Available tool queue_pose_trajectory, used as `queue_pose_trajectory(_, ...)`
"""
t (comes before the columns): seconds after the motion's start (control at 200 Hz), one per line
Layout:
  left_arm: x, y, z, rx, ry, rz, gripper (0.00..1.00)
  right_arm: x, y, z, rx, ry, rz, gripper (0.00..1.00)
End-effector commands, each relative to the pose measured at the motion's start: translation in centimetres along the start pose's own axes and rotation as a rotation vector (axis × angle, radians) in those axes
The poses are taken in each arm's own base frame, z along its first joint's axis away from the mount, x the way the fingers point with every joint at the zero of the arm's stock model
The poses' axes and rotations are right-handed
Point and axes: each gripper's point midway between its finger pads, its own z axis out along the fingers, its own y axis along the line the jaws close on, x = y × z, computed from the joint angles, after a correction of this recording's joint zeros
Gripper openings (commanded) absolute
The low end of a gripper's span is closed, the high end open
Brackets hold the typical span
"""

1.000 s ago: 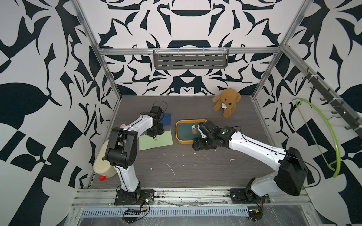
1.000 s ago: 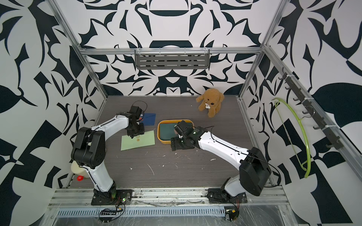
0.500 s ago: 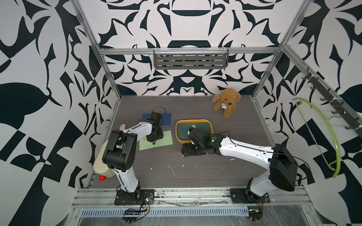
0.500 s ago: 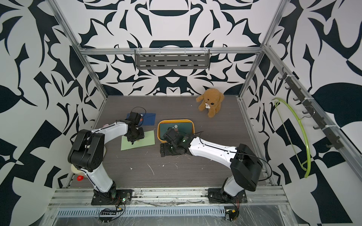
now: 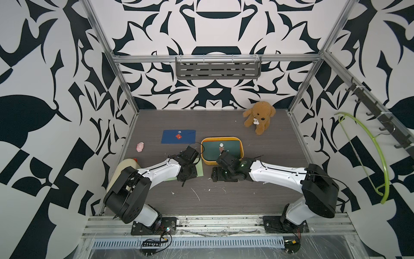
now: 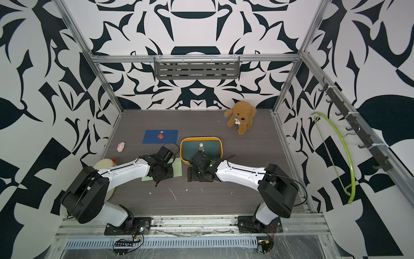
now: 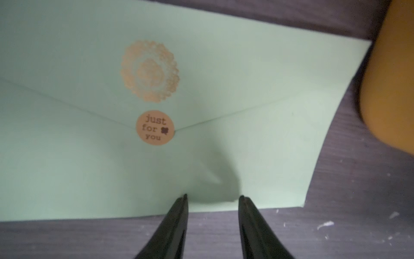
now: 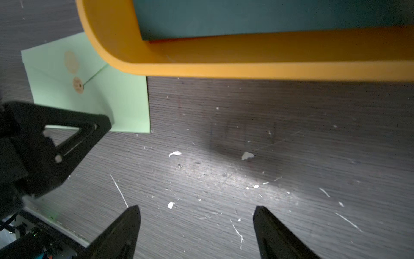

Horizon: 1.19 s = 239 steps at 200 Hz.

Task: Put the sealed envelopes into the storage box
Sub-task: Pick up the envelope from the center of the board.

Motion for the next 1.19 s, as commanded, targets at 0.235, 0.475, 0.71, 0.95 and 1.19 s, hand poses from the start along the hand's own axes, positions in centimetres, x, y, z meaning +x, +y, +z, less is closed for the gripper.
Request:
queue_pose_trajectory(0.235,-4.0,-1.6,-5.7,0.024,-0.052,-0.027,0.46,-1.6,2.3,-0.1,-0.110,-0.083,0.084,0.85)
queue_pose_trajectory(0.475,-7.7,2.6,-3.5,0.012,-0.050,-0.102,0.46,-0.7,4.8,1.7,-0.194,-0.066,0.147,0.81)
queue_pose_trajectory(0.71,-9.6,2.8,-1.3,0.003,-0.056,-0.038,0.45,1.6,6.0,4.1,-0.211,0.007,0.188,0.77)
queue_pose_trajectory(0.95,-7.9,4.5,0.3,-0.056,-0.017,-0.072,0.44,3.2,6.6,5.5,-0.221,0.043,0.212,0.75)
queue_pose_trajectory(1.19,-4.1,6.3,0.3,-0.070,0.048,-0.179,0.46,3.5,5.7,5.9,-0.213,0.036,0.231,0.74)
